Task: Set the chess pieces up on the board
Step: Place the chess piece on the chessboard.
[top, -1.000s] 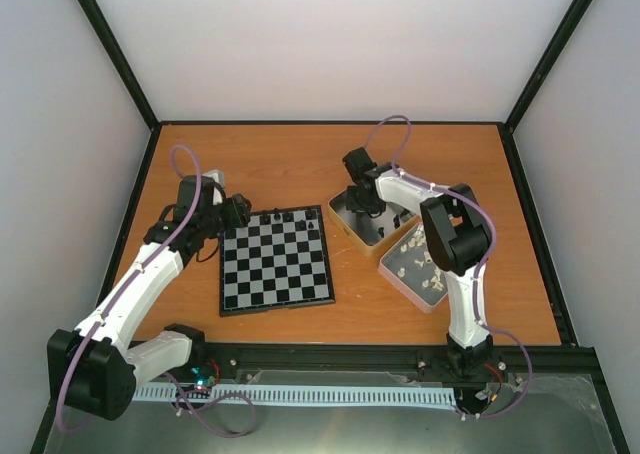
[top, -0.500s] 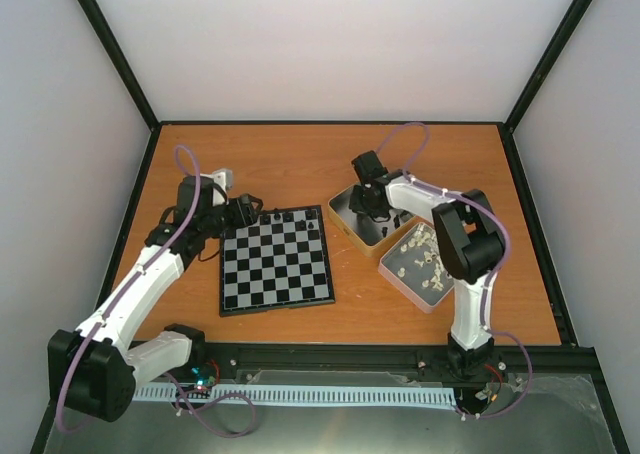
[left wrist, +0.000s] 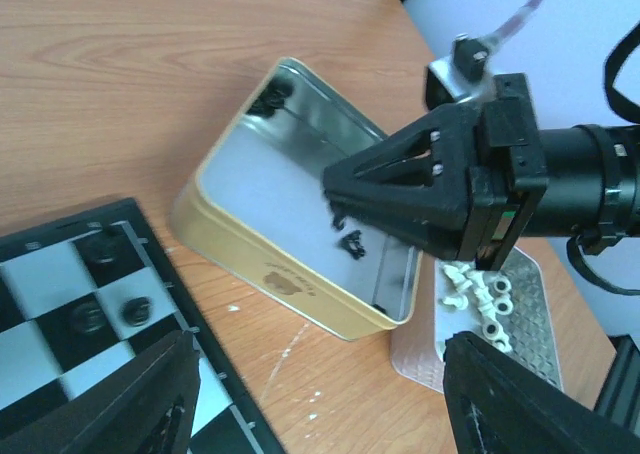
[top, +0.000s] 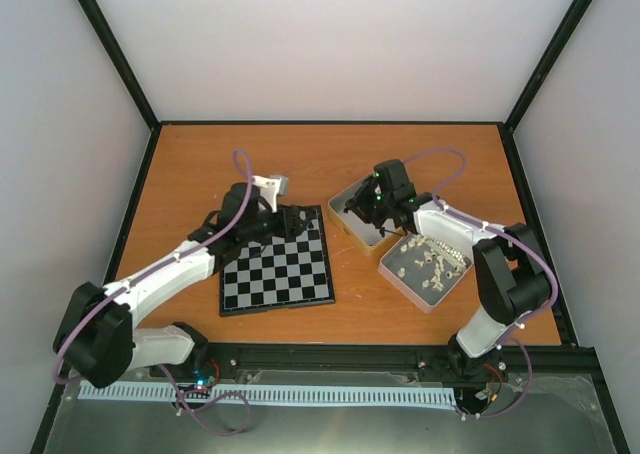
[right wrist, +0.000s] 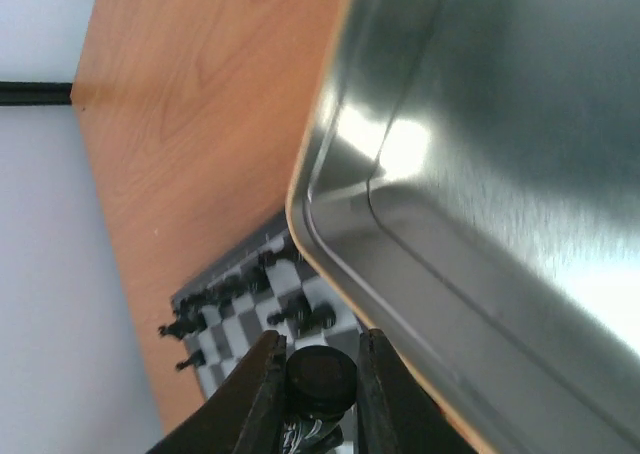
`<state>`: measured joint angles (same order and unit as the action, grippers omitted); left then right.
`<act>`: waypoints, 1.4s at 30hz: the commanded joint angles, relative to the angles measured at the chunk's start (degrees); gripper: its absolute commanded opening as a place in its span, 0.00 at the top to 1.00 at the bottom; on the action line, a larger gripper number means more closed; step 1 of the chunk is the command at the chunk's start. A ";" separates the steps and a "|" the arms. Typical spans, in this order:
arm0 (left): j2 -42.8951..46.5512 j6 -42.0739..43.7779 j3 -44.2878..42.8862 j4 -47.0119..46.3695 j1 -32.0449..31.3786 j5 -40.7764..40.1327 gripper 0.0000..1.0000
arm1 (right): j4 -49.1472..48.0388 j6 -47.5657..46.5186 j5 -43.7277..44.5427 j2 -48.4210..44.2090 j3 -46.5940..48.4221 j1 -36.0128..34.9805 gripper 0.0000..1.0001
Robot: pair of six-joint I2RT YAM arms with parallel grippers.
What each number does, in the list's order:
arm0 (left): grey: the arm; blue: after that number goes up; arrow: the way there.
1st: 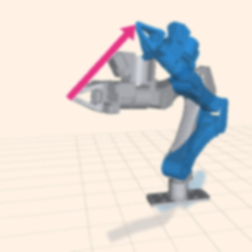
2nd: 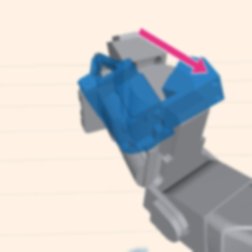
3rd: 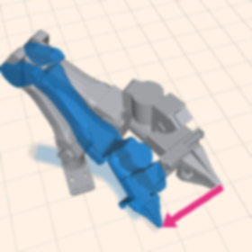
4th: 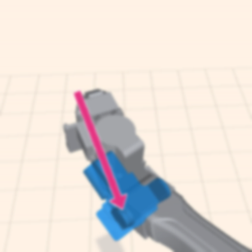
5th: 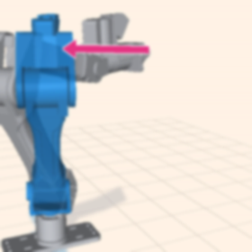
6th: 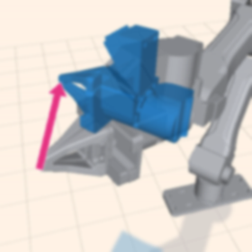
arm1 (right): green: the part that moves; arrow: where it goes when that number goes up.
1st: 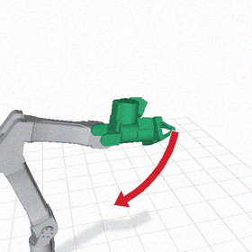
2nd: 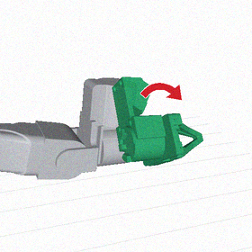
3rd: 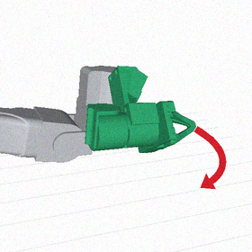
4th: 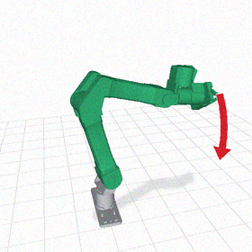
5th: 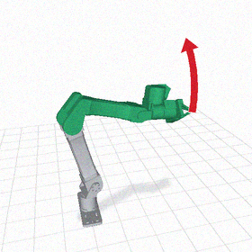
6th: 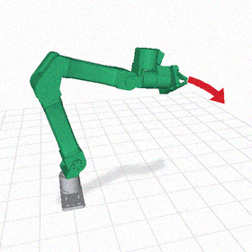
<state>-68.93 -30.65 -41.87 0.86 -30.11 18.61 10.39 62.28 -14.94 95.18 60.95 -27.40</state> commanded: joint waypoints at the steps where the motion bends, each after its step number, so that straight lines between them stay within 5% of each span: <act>1: -3.96 -1.16 0.99 -11.77 -5.04 -1.65 0.32 | -8.79 14.51 -9.67 -4.01 -5.62 0.02 0.84; 14: -9.81 -5.73 5.31 -24.54 -7.32 2.38 0.44 | -15.31 25.60 -17.05 -7.23 -9.78 -2.28 0.83; 36: -9.97 -4.87 6.02 -26.42 -7.33 -1.97 0.85 | -17.14 26.93 -19.61 -3.90 -7.84 -6.05 0.83; 42: -10.33 -3.99 6.01 -24.55 -7.29 -2.17 0.86 | -18.22 27.49 -19.96 -3.26 -7.60 -6.44 0.82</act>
<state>-78.70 -36.69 -35.33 -22.98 -36.82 16.69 -6.02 88.95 -33.54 91.13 51.92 -33.01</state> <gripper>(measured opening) 0.144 0.177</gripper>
